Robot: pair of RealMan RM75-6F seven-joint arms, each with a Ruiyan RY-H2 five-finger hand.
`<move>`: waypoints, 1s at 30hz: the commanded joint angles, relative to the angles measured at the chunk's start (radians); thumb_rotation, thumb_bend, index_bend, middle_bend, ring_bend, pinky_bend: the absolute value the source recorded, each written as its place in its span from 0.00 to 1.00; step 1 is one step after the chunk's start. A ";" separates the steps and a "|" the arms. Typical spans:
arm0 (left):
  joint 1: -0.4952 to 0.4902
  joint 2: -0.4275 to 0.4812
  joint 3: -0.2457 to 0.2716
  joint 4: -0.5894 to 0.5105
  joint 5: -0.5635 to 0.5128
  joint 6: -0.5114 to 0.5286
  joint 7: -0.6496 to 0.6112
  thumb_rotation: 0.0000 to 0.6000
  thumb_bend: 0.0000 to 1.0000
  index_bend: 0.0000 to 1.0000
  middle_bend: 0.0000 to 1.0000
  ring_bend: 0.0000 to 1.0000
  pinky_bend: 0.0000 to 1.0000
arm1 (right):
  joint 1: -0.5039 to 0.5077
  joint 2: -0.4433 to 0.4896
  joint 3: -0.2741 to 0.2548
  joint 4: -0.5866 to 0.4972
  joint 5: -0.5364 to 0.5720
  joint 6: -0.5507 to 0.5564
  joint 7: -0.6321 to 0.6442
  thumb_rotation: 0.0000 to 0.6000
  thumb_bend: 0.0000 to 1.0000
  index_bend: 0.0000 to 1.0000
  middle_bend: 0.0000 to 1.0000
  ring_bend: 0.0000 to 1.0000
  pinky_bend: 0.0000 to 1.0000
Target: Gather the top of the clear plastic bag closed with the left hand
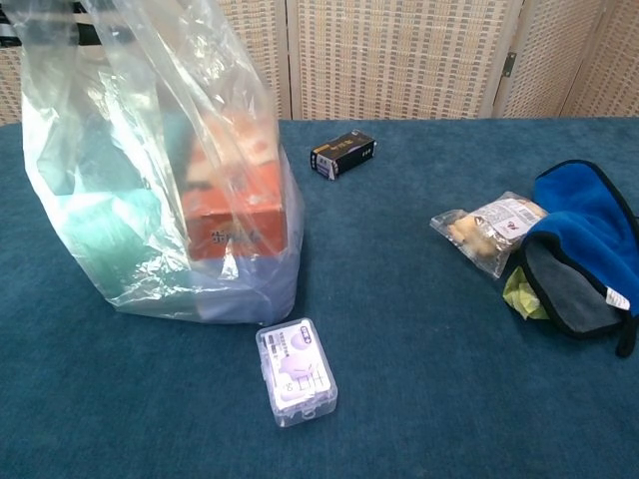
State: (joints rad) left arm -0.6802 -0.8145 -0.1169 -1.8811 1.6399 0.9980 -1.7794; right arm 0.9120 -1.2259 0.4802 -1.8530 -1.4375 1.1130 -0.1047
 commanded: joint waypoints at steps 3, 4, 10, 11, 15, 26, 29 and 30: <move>-0.003 0.008 0.009 -0.021 0.003 0.003 0.015 1.00 0.14 0.18 0.20 0.23 0.17 | 0.065 -0.075 0.007 0.053 0.045 -0.026 -0.031 1.00 0.01 0.00 0.00 0.00 0.06; -0.005 0.009 0.010 -0.026 0.002 0.001 0.016 1.00 0.14 0.18 0.20 0.23 0.17 | 0.080 -0.092 0.008 0.066 0.049 -0.029 -0.039 1.00 0.01 0.00 0.00 0.00 0.06; -0.014 0.009 0.016 -0.041 -0.002 -0.005 0.027 1.00 0.14 0.18 0.20 0.23 0.17 | 0.153 -0.166 0.026 0.121 0.081 -0.039 -0.064 1.00 0.01 0.00 0.00 0.00 0.06; -0.015 0.010 0.016 -0.043 -0.004 -0.007 0.029 0.99 0.14 0.18 0.20 0.23 0.17 | 0.163 -0.176 0.028 0.130 0.085 -0.040 -0.070 1.00 0.01 0.00 0.00 0.00 0.06; -0.023 0.009 0.018 -0.051 -0.013 -0.016 0.038 0.98 0.14 0.18 0.20 0.23 0.17 | 0.208 -0.216 0.033 0.166 0.112 -0.058 -0.082 1.00 0.01 0.00 0.00 0.00 0.06; -0.037 0.012 0.020 -0.063 -0.025 -0.035 0.043 0.97 0.14 0.18 0.20 0.23 0.17 | 0.287 -0.281 0.037 0.250 0.146 -0.080 -0.095 1.00 0.01 0.00 0.00 0.00 0.06; -0.039 0.013 0.021 -0.066 -0.026 -0.038 0.045 0.97 0.14 0.18 0.20 0.23 0.17 | 0.309 -0.298 0.036 0.277 0.155 -0.089 -0.103 1.00 0.01 0.00 0.00 0.00 0.06; -0.040 0.013 0.021 -0.067 -0.027 -0.038 0.046 0.97 0.14 0.18 0.20 0.23 0.17 | 0.317 -0.305 0.037 0.287 0.157 -0.089 -0.103 1.00 0.01 0.00 0.00 0.00 0.06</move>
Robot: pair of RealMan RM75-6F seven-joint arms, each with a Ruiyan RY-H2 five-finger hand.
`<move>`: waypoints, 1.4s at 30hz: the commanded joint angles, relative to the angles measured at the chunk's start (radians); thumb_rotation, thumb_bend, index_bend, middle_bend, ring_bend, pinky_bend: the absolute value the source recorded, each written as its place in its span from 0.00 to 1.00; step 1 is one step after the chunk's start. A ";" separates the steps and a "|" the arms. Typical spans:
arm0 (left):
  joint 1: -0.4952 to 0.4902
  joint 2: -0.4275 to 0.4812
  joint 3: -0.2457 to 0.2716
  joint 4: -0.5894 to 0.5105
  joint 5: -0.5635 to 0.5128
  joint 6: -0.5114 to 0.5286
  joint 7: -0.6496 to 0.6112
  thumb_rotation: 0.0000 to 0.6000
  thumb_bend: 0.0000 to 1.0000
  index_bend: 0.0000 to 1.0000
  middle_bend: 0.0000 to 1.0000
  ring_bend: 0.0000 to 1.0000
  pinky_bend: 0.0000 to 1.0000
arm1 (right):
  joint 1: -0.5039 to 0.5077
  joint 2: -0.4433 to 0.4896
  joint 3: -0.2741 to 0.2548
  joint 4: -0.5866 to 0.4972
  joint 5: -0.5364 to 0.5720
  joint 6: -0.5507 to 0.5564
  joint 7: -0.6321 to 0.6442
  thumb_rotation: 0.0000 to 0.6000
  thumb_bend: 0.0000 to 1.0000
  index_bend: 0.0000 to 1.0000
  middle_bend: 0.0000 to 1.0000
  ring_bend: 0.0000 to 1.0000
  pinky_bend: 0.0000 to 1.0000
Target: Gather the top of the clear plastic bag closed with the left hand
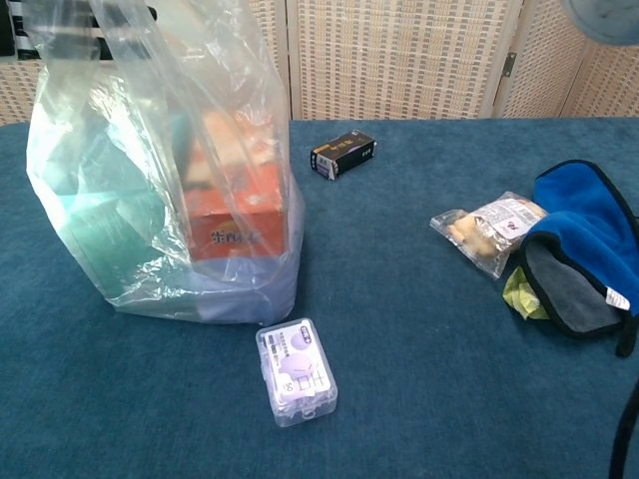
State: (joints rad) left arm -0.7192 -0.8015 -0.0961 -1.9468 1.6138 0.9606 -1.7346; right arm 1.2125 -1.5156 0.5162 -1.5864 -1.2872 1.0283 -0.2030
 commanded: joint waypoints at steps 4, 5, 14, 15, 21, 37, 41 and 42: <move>-0.003 0.001 0.002 -0.002 -0.001 -0.004 -0.001 0.95 0.14 0.18 0.20 0.23 0.17 | 0.040 -0.037 0.002 0.050 0.015 -0.010 -0.004 1.00 0.02 0.00 0.00 0.00 0.06; -0.004 0.001 0.002 -0.002 -0.002 -0.005 -0.002 0.95 0.14 0.18 0.20 0.23 0.17 | 0.046 -0.042 0.000 0.058 0.017 -0.013 -0.005 1.00 0.02 0.00 0.00 0.00 0.06; -0.002 0.002 0.007 -0.003 0.002 -0.002 -0.004 0.93 0.14 0.18 0.20 0.23 0.17 | 0.083 -0.094 -0.005 0.139 -0.006 0.014 0.023 1.00 0.24 0.00 0.03 0.00 0.06; -0.002 0.003 0.008 -0.004 0.003 -0.001 -0.005 0.93 0.14 0.18 0.20 0.23 0.17 | 0.084 -0.097 -0.006 0.146 -0.010 0.020 0.026 1.00 0.26 0.00 0.03 0.00 0.06; -0.002 0.004 0.012 -0.008 0.010 0.003 -0.012 0.89 0.14 0.18 0.20 0.23 0.17 | 0.085 -0.119 -0.008 0.180 -0.048 0.079 0.052 1.00 0.40 0.00 0.08 0.00 0.06; -0.026 -0.036 0.001 0.019 0.022 0.026 -0.059 0.80 0.14 0.19 0.20 0.23 0.17 | 0.068 -0.105 -0.005 0.155 -0.062 0.133 0.060 1.00 0.46 0.00 0.09 0.00 0.06; -0.024 -0.035 -0.003 0.025 0.006 0.032 -0.040 0.75 0.14 0.20 0.20 0.23 0.17 | 0.063 -0.096 -0.008 0.140 -0.060 0.135 0.049 1.00 0.45 0.00 0.09 0.00 0.06; -0.022 -0.033 -0.003 0.025 0.002 0.033 -0.034 0.73 0.14 0.20 0.20 0.23 0.17 | 0.061 -0.093 -0.008 0.136 -0.059 0.135 0.046 1.00 0.45 0.00 0.09 0.00 0.06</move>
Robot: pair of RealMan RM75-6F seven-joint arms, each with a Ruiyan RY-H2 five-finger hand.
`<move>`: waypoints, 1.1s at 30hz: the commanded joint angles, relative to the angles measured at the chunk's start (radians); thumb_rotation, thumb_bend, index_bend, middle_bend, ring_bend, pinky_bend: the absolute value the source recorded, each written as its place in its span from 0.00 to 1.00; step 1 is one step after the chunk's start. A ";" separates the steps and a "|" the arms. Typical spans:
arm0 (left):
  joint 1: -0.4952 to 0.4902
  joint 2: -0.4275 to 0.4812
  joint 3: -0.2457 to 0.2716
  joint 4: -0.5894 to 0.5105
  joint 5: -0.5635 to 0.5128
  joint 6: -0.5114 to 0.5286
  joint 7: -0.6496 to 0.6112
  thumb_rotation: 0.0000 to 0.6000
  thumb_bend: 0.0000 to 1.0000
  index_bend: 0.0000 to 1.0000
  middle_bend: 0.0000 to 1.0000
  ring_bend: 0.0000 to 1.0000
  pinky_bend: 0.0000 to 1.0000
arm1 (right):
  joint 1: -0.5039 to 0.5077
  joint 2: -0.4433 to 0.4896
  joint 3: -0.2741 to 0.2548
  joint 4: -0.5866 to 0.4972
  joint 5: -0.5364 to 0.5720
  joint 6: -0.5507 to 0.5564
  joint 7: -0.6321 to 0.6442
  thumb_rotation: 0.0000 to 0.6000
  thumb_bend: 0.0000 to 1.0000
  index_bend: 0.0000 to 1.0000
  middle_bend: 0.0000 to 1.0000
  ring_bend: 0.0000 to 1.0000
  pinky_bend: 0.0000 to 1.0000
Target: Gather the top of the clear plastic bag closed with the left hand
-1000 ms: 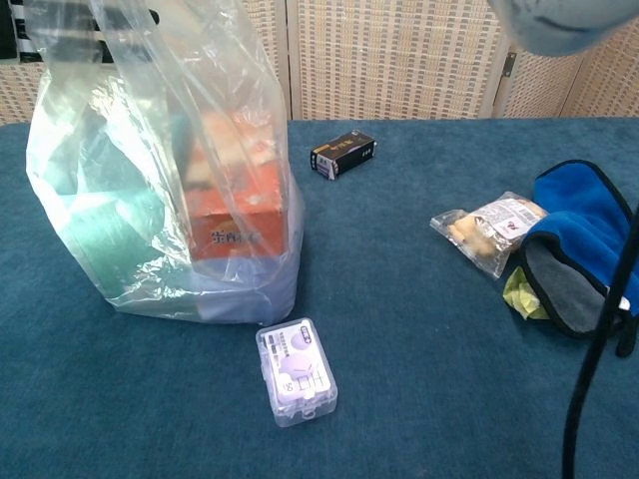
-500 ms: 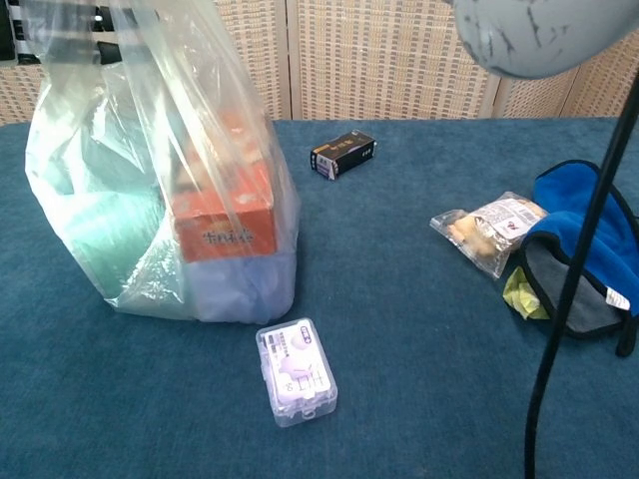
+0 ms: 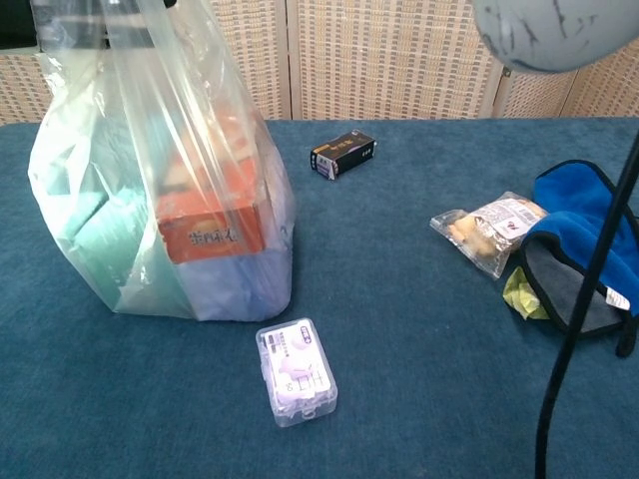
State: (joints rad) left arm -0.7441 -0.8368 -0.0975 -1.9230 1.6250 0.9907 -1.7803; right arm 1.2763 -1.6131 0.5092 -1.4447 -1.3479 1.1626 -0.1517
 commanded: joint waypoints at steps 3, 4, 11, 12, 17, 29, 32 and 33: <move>0.011 0.007 -0.005 -0.006 -0.020 0.016 0.011 0.71 0.14 0.21 0.21 0.23 0.17 | -0.006 0.009 -0.001 -0.010 0.008 0.001 -0.011 1.00 0.45 0.00 0.09 0.00 0.06; 0.013 0.007 -0.005 -0.005 -0.020 0.018 0.012 0.71 0.14 0.21 0.21 0.23 0.17 | -0.006 0.009 0.000 -0.010 0.009 0.001 -0.010 1.00 0.45 0.00 0.09 0.00 0.06; 0.010 -0.002 -0.009 -0.011 -0.011 0.021 0.001 0.70 0.14 0.21 0.21 0.23 0.17 | -0.003 0.007 0.001 -0.006 0.015 -0.001 -0.008 1.00 0.45 0.00 0.09 0.00 0.06; 0.006 -0.007 -0.010 -0.009 -0.005 0.022 -0.009 0.70 0.14 0.21 0.21 0.23 0.17 | -0.003 0.006 0.001 -0.005 0.016 0.000 -0.008 1.00 0.44 0.00 0.09 0.00 0.06; -0.004 -0.020 -0.015 -0.002 0.002 0.024 -0.028 0.70 0.14 0.21 0.21 0.23 0.17 | -0.003 0.005 0.001 0.001 0.022 0.000 -0.010 1.00 0.42 0.00 0.09 0.00 0.06; -0.020 -0.052 -0.044 0.006 -0.032 0.036 -0.071 0.69 0.14 0.21 0.21 0.21 0.17 | 0.021 0.006 0.018 0.007 0.029 -0.016 -0.001 1.00 0.40 0.00 0.09 0.00 0.06; -0.020 -0.058 -0.049 0.006 -0.041 0.038 -0.084 0.69 0.14 0.21 0.21 0.21 0.17 | 0.030 0.007 0.026 0.011 0.033 -0.022 -0.001 1.00 0.40 0.00 0.09 0.00 0.06; -0.020 -0.059 -0.051 0.007 -0.044 0.037 -0.088 0.69 0.14 0.21 0.21 0.21 0.17 | 0.032 0.008 0.026 0.013 0.034 -0.024 -0.001 1.00 0.40 0.00 0.09 0.00 0.06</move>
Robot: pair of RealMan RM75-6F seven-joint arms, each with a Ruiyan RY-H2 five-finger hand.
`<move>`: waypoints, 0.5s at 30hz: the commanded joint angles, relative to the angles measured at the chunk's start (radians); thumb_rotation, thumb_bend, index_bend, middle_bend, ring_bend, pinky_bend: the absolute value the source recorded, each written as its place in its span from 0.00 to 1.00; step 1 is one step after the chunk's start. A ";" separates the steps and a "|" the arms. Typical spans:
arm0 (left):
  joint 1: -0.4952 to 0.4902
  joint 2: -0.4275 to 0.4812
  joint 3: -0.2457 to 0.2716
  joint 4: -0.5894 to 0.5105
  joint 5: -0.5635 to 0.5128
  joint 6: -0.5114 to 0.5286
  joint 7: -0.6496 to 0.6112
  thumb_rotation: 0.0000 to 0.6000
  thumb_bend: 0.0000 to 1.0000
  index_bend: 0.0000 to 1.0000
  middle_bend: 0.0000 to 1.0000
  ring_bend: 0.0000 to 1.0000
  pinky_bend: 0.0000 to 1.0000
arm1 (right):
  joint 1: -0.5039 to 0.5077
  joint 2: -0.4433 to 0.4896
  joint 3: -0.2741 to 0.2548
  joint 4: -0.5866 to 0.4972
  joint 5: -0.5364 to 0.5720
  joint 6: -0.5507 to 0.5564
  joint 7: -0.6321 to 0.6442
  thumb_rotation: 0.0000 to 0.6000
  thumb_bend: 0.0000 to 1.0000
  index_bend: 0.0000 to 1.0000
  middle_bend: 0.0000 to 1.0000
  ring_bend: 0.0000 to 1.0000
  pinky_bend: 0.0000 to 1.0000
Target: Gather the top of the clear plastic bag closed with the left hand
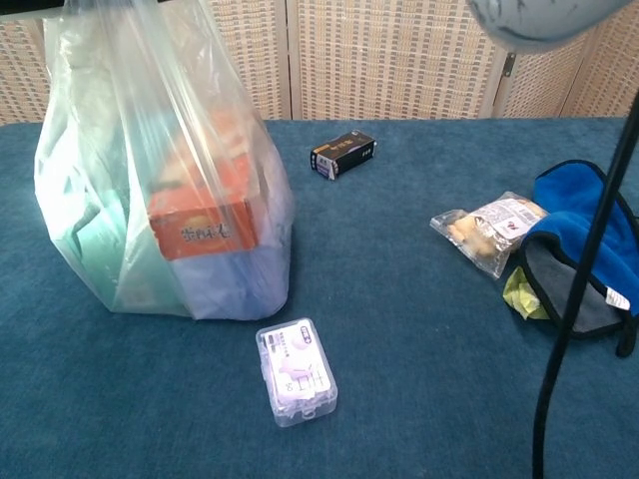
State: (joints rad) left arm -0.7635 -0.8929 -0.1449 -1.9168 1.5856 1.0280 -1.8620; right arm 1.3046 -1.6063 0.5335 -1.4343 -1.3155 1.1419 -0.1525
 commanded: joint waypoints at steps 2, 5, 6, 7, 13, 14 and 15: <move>-0.001 -0.004 -0.005 -0.001 -0.004 0.000 -0.018 0.69 0.14 0.21 0.21 0.21 0.17 | 0.007 0.004 0.005 0.004 0.006 -0.009 0.004 1.00 0.40 0.00 0.09 0.00 0.06; -0.002 -0.005 -0.006 -0.001 0.000 -0.001 -0.039 0.69 0.14 0.20 0.21 0.21 0.17 | 0.012 0.009 0.007 0.003 0.012 -0.020 0.011 1.00 0.39 0.00 0.09 0.00 0.06; -0.003 -0.005 -0.006 0.001 0.003 -0.001 -0.047 0.69 0.14 0.20 0.21 0.21 0.17 | 0.013 0.014 0.008 -0.001 0.016 -0.029 0.021 1.00 0.39 0.00 0.09 0.00 0.06; -0.004 -0.006 -0.005 0.003 0.006 -0.002 -0.051 0.69 0.14 0.20 0.21 0.21 0.17 | 0.014 0.016 0.009 -0.003 0.020 -0.034 0.026 1.00 0.39 0.00 0.09 0.00 0.06; -0.009 -0.008 -0.003 0.016 0.022 -0.003 -0.074 0.69 0.14 0.15 0.21 0.21 0.17 | 0.021 0.032 0.018 -0.021 0.052 -0.077 0.071 1.00 0.39 0.00 0.09 0.00 0.06; -0.010 -0.008 -0.002 0.017 0.026 -0.001 -0.079 0.69 0.14 0.15 0.22 0.21 0.17 | 0.022 0.038 0.020 -0.025 0.060 -0.090 0.082 1.00 0.39 0.00 0.09 0.00 0.06; -0.011 -0.008 -0.001 0.018 0.030 0.000 -0.087 0.69 0.14 0.15 0.22 0.21 0.17 | 0.022 0.046 0.022 -0.030 0.071 -0.106 0.097 1.00 0.38 0.00 0.09 0.00 0.06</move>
State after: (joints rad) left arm -0.7733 -0.9012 -0.1472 -1.9004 1.6124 1.0268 -1.9441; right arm 1.3249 -1.5719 0.5519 -1.4556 -1.2596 1.0551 -0.0742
